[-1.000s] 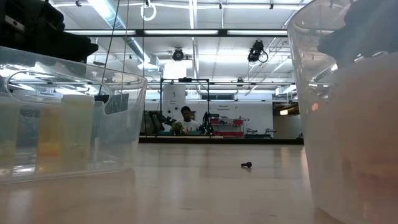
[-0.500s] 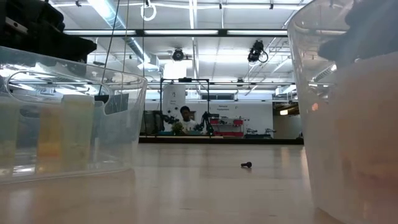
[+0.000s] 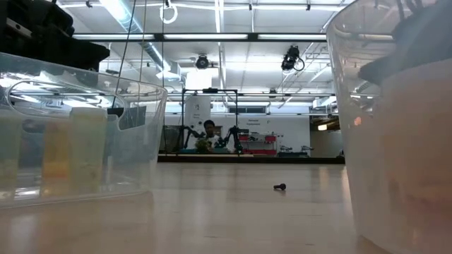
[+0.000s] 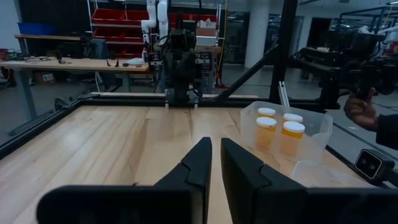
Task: Pick and place medicine bottles into bin by pill shape (circle, oval)
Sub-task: Return to Home Position
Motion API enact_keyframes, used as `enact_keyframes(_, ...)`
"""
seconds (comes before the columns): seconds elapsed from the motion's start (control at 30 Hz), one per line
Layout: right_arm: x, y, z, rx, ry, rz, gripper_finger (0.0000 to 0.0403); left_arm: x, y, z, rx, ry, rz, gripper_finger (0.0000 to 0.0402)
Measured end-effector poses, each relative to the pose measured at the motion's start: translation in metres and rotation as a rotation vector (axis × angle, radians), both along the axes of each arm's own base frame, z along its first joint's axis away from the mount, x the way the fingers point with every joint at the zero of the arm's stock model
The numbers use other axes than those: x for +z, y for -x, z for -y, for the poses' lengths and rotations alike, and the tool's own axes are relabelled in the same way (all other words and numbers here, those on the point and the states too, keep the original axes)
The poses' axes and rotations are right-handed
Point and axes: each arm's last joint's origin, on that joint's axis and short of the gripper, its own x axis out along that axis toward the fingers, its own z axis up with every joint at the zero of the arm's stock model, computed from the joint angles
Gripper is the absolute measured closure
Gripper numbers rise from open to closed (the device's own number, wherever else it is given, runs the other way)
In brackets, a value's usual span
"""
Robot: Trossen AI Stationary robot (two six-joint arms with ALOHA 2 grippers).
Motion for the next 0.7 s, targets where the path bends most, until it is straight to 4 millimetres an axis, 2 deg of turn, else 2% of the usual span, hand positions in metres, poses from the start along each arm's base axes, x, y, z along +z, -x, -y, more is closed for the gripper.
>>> enact_keyframes(0.33, 0.008, -0.002, -0.002, 0.069, 0.125, 0.160, 0.0315, 0.000, 0.000, 0.000, -0.002, 0.004, -0.001, 0.0361)
enact_keyframes(0.6, -0.002, -0.002, -0.002, 0.071, 0.020, 0.070, 0.0315, 0.000, 0.000, 0.000, 0.001, 0.029, -0.004, 0.0358)
enact_keyframes(0.7, -0.005, -0.003, -0.003, 0.093, -0.008, 0.006, 0.0315, 0.000, 0.000, 0.000, 0.007, -0.031, 0.000, 0.0356)
